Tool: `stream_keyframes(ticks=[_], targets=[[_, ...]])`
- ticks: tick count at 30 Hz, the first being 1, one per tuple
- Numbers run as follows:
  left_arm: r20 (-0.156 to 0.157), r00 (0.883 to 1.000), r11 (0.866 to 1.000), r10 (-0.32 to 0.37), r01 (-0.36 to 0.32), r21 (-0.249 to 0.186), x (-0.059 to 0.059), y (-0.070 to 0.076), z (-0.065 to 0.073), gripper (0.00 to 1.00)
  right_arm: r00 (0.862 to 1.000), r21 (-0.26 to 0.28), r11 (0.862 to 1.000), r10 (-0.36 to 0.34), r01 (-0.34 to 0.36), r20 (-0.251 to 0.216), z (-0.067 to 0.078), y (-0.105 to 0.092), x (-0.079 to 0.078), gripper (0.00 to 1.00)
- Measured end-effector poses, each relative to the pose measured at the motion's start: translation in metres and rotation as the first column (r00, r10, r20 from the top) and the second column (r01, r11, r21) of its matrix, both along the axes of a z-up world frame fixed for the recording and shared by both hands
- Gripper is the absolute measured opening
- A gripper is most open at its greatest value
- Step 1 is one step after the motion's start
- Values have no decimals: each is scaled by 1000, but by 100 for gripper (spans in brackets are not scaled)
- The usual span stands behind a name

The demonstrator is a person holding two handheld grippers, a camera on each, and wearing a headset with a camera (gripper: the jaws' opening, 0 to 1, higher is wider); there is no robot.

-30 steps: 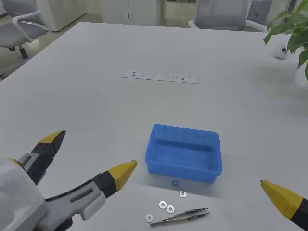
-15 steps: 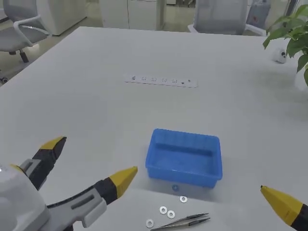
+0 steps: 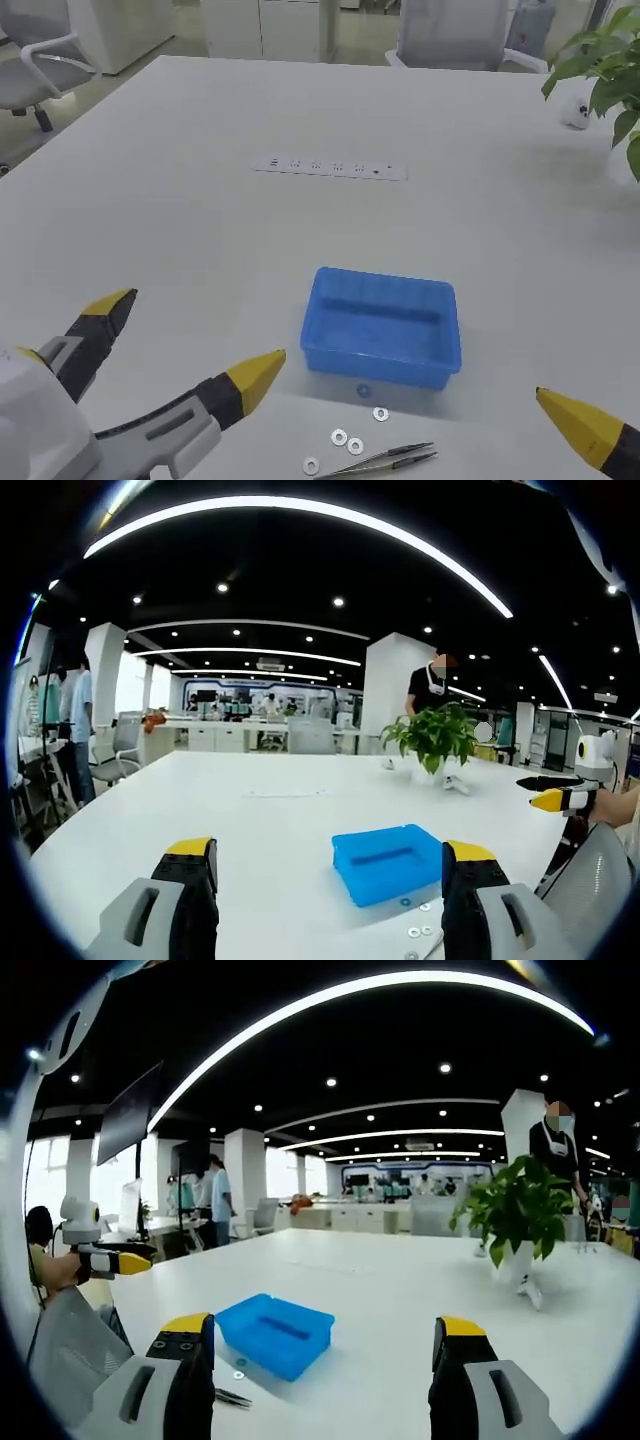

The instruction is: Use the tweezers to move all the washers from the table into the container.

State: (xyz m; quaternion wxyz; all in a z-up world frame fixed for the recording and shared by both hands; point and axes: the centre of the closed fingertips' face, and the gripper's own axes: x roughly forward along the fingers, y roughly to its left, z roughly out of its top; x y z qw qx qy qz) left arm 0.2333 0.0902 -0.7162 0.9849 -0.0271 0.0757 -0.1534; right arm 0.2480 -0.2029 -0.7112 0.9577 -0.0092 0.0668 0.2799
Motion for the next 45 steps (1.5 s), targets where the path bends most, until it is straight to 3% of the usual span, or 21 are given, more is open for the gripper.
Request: stream_keyframes(ticks=[12, 15, 16, 17, 19, 21, 22, 25, 26, 28, 29, 32, 34, 35, 37, 39, 40, 41, 43, 44, 45], targets=[[-16, 999, 999, -31, 31, 11, 1, -5, -2, 95, 1000, 10, 1000, -12, 12, -2, 2, -2, 2, 89], [-64, 994, 996, -89, 90, 2, -1, -13, -9, 94, 1000, -2, 1000, -11, 11, -12, 1, -2, 3, 90], [-101, 988, 993, -114, 115, 8, -3, -17, -14, 93, 999, -23, 1000, -9, 9, -30, -2, -2, 3, 90], [-114, 986, 992, -120, 122, 10, -3, -19, -16, 91, 995, -68, 998, -10, 4, -95, -11, -3, 0, 88], [-152, 973, 984, -174, 179, 18, -6, -28, -21, 89, 994, -146, 989, 11, -27, -111, -17, -1, -1, 86], [-203, 950, 970, -236, 244, 17, -11, -39, -28, 84, 991, -180, 982, 34, -58, -132, -20, 4, -3, 85], [-246, 921, 951, -303, 311, -7, -17, -49, -34, 79, 989, -177, 982, 43, -68, -143, -20, 7, -3, 84], [-309, 866, 908, -393, 419, 19, -24, -63, -45, 70, 977, -214, 969, 80, -122, -196, -27, 17, -7, 75], [-347, 833, 883, -431, 469, 27, -29, -69, -51, 67, 973, -238, 959, 102, -152, -206, -30, 22, -8, 72], [-365, 813, 860, -452, 506, 62, -30, -73, -55, 62, 965, -269, 943, 139, -198, -222, -36, 31, -10, 66], [-387, 786, 834, -482, 547, 73, -33, -78, -59, 59, 961, -277, 937, 149, -212, -232, -38, 34, -11, 63], [-417, 739, 786, -530, 613, 87, -38, -87, -64, 43, 950, -320, 914, 167, -250, -264, -49, 38, -14, 52], [-448, 703, 753, -552, 651, 93, -41, -93, -71, 35, 947, -314, 914, 172, -257, -273, -52, 42, -15, 48], [-469, 680, 728, -563, 677, 107, -43, -95, -76, 32, 942, -304, 914, 181, -267, -282, -53, 44, -17, 46], [-509, 648, 697, -567, 707, 123, -45, -99, -87, 28, 938, -296, 914, 191, -278, -290, -55, 47, -19, 44], [-534, 622, 671, -573, 730, 131, -47, -102, -94, 24, 934, -293, 913, 195, -284, -300, -58, 48, -21, 41], [-549, 607, 648, -574, 747, 148, -47, -104, -101, 22, 931, -287, 913, 200, -291, -306, -59, 49, -23, 40], [-562, 605, 643, -564, 749, 161, -47, -104, -105, 18, 930, -283, 914, 202, -292, -307, -59, 49, -23, 38], [-581, 582, 612, -568, 771, 174, -48, -107, -113, 14, 926, -272, 914, 211, -300, -315, -60, 52, -25, 36], [-592, 575, 608, -565, 775, 172, -48, -109, -118, 12, 924, -268, 915, 213, -303, -317, -61, 52, -26, 35], [-605, 558, 592, -568, 787, 171, -49, -111, -123, 11, 923, -265, 914, 218, -307, -318, -61, 54, -27, 34]])
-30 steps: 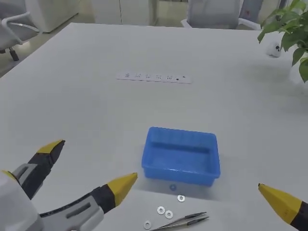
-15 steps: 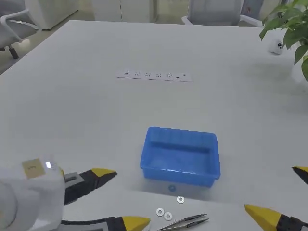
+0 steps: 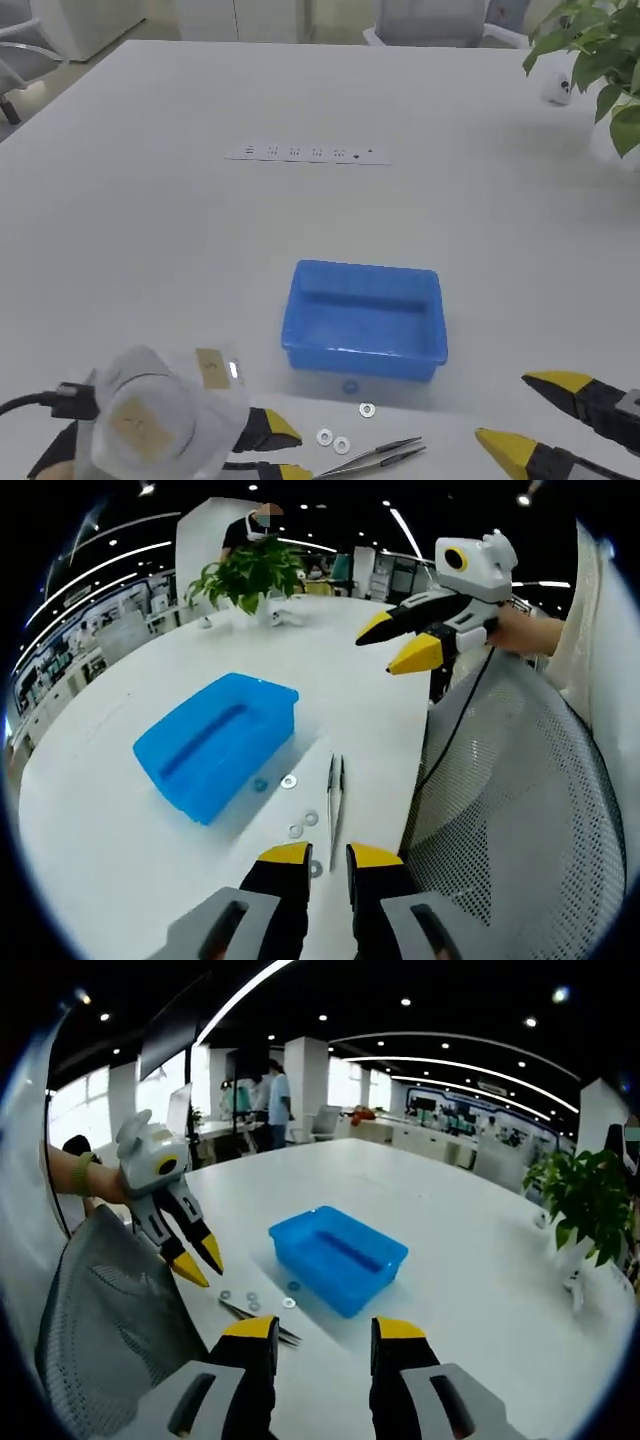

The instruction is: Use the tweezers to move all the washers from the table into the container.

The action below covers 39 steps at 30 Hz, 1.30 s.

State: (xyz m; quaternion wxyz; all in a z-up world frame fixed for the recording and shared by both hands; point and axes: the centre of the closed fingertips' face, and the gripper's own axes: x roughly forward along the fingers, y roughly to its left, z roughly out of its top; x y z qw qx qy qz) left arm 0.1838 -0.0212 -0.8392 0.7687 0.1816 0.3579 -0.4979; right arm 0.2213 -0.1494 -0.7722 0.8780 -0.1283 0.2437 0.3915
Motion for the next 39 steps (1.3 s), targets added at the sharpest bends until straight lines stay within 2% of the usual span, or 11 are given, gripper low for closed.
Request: stream_keyframes(ticks=[4, 6, 10, 14, 21, 23, 26, 30, 33, 36, 39], targets=[[-16, 999, 997, -45, 45, 60, -1, -2, -14, 6, 1000, -8, 1000, 18, -18, -6, -3, 4, -4, 32], [-8, 998, 992, -67, 67, 107, 0, 0, -22, 7, 1000, -19, 999, 28, -28, -12, -5, 6, -7, 31], [-22, 995, 986, -98, 100, 133, -2, -2, -30, 5, 999, -21, 999, 36, -37, -20, -7, 7, -9, 30], [-20, 991, 978, -133, 135, 158, -2, -5, -35, 3, 999, -16, 999, 34, -34, -26, -7, 8, -9, 29], [71, 963, 930, -259, 229, 286, -1, -2, -39, 0, 997, -24, 997, 67, -68, -43, -12, 15, -12, 29], [69, 961, 929, -268, 238, 283, -4, -3, -39, 0, 995, -31, 995, 88, -90, -47, -13, 18, -14, 28], [84, 960, 932, -267, 235, 275, -5, -2, -31, 0, 990, -57, 989, 133, -135, -44, -15, 23, -17, 27], [114, 960, 944, -257, 224, 244, -6, -2, -9, 0, 984, -60, 983, 170, -172, -50, -18, 29, -21, 27], [132, 957, 946, -260, 225, 234, -7, -1, 7, 0, 977, -62, 976, 207, -211, -60, -22, 37, -24, 26], [152, 954, 950, -259, 223, 220, -9, 0, 25, 0, 962, -85, 959, 265, -270, -65, -26, 46, -27, 25], [165, 952, 952, -257, 219, 215, -11, 1, 37, 0, 928, -138, 918, 367, -372, -60, -32, 60, -32, 24]])
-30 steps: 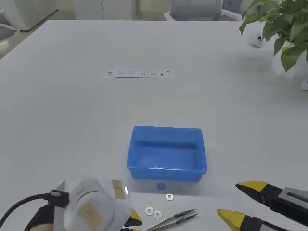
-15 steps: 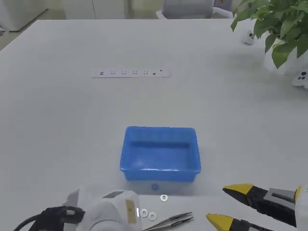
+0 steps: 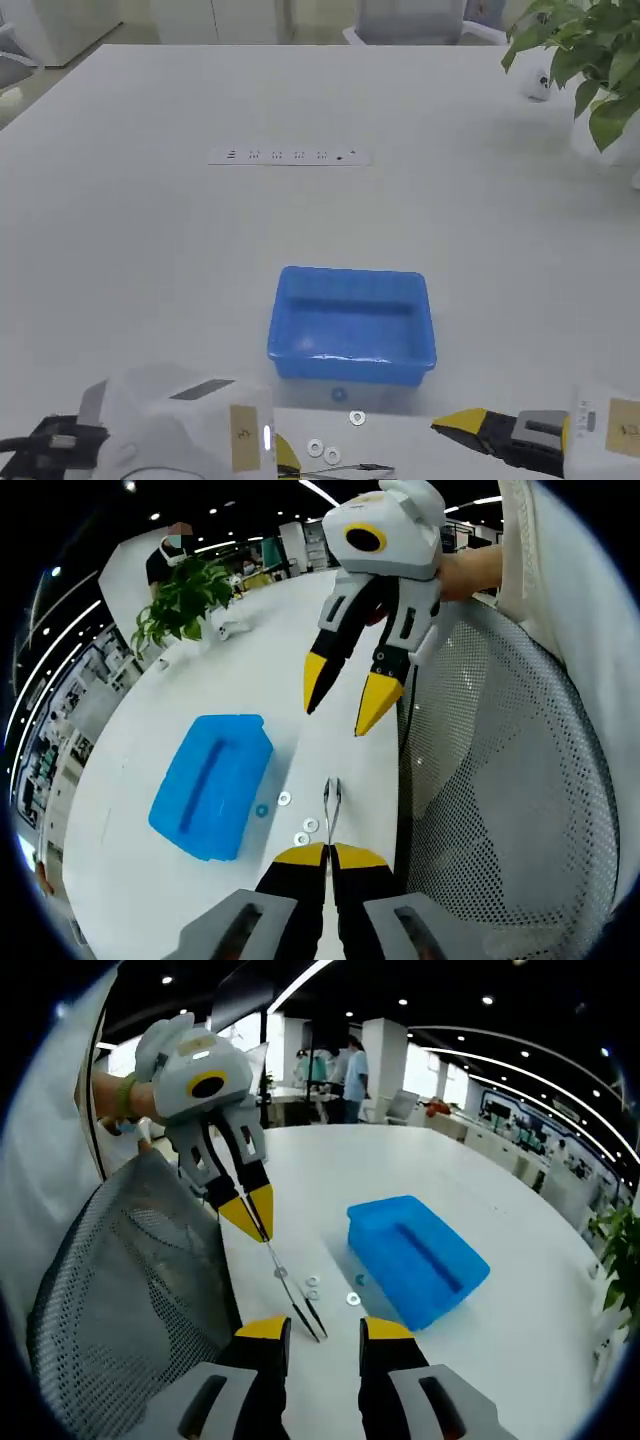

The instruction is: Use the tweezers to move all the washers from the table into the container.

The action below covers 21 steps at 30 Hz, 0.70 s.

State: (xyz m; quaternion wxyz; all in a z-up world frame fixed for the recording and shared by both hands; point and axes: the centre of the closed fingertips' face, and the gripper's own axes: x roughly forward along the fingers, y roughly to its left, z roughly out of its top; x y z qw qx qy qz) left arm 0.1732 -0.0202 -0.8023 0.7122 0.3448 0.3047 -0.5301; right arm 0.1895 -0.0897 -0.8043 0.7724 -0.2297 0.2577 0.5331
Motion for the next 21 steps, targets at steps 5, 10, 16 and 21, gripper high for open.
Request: stream_keyframes(ticks=[5, 10, 16, 21], targets=[[-3, 1000, 1000, -1, 1, -12, -5, -3, 12, 0, 992, -36, 991, 125, -125, -9, -13, 23, -5, 23], [-11, 1000, 1000, -12, 12, -1, -8, -4, 17, 0, 976, -68, 974, 213, -216, -42, -30, 40, -12, 22], [-19, 1000, 1000, -10, 10, -9, -10, -6, 20, 0, 950, -93, 946, 307, -311, -61, -49, 59, -22, 18], [-21, 1000, 1000, -10, 10, -7, -13, -4, 22, 0, 942, -110, 936, 331, -335, -55, -57, 67, -18, 9]])
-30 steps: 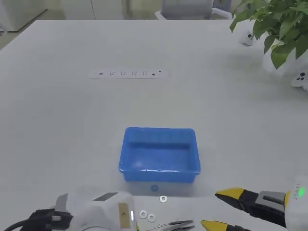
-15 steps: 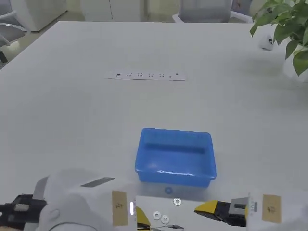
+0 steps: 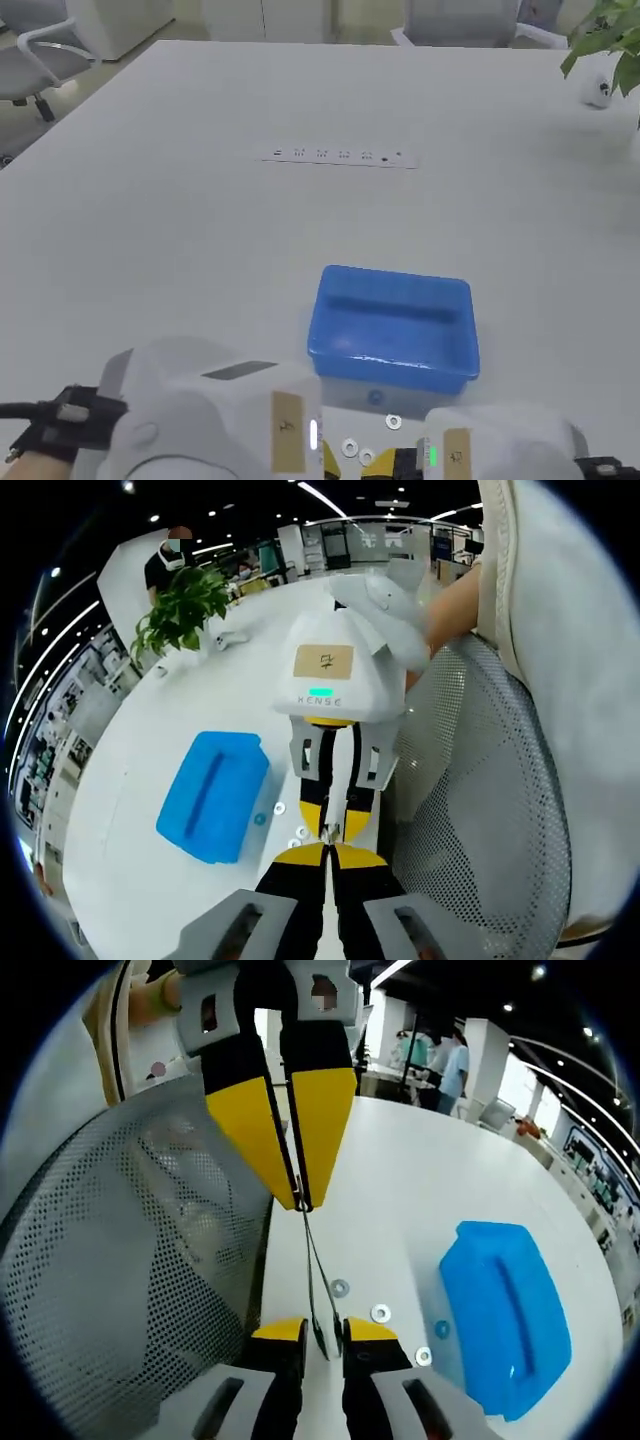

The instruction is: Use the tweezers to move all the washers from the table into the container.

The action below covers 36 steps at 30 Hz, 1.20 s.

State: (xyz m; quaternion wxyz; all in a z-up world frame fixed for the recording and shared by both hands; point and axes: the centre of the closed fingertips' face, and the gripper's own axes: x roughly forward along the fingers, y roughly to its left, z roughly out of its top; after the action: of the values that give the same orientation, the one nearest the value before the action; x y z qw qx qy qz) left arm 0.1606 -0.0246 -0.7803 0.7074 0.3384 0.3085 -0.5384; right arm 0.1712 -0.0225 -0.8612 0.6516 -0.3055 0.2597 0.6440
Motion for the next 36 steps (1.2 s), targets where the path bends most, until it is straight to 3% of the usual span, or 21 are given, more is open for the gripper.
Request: stream_keyframes(ticks=[7, 12, 18, 30, 33, 36], targets=[[19, 1000, 1000, 15, -15, 12, 5, 13, 16, 0, 999, 100, 995, 4, 0, -39, 13, 27, 4, 7], [23, 1000, 999, 11, -12, 39, 9, 20, 18, 0, 998, 131, 991, 8, 1, -69, 14, 40, 7, 7], [-7, 1000, 997, -2, 2, 80, 11, 26, 11, 0, 995, 127, 992, 4, 9, -102, 7, 42, 6, 8], [-42, 999, 996, -19, 23, 90, 19, 25, 10, 0, 991, 129, 991, -14, 31, -132, 4, 44, 7, 7], [-76, 997, 996, -11, 18, 88, 20, 23, 10, 0, 983, 126, 991, -25, 48, -181, 5, 44, 5, 10], [-100, 995, 994, -31, 41, 102, 19, 24, 7, 0, 983, 120, 992, -21, 43, -180, 7, 44, 6, 12]])
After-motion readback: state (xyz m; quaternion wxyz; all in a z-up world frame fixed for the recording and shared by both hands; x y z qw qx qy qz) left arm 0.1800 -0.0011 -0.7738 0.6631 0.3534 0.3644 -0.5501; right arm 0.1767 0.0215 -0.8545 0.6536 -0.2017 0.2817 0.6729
